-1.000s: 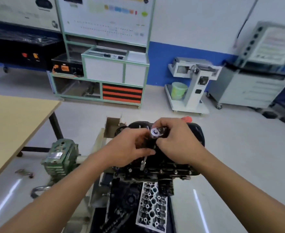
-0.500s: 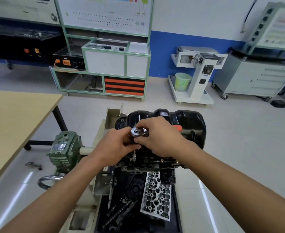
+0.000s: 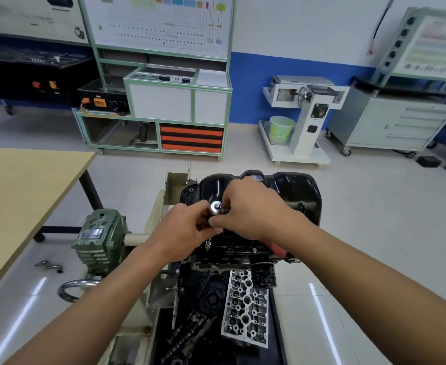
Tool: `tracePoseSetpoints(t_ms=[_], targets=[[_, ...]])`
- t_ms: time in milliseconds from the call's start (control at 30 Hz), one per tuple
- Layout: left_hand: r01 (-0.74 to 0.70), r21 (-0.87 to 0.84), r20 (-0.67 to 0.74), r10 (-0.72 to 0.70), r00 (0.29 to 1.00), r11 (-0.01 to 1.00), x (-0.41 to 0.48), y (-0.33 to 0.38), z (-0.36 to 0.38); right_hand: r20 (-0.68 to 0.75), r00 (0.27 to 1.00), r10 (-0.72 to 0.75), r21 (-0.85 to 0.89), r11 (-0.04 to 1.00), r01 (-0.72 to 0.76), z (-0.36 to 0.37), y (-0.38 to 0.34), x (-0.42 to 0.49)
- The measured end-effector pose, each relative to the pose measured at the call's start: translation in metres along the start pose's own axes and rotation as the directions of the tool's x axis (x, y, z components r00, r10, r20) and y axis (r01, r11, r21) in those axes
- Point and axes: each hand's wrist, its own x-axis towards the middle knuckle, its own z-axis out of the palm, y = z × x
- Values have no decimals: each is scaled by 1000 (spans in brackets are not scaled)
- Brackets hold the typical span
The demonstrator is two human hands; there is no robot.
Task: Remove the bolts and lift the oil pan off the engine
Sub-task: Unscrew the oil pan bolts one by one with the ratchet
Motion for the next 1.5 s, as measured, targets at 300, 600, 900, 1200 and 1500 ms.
tracePoseSetpoints(t_ms=[300, 600, 900, 1200, 1500], targets=[[21, -60, -133, -29, 991, 998, -5, -6, 7, 56, 998, 11, -88, 996, -6, -3, -17, 1], [59, -227, 69, -44, 997, 972, -2, 4, -3, 118, 955, -273, -312, 903, 296, -12, -20, 11], [63, -307, 6, -64, 998, 950, -8, -7, 7, 111, 961, -253, -351, 895, 276, -8, -21, 8], [-8, -264, -124, -26, 992, 965, -9, -1, 20, 59, 996, -60, -185, 980, 70, -9, -15, 4], [62, -341, 22, -58, 998, 938, -5, 4, 7, 113, 992, -60, -156, 985, 77, -12, -16, 4]])
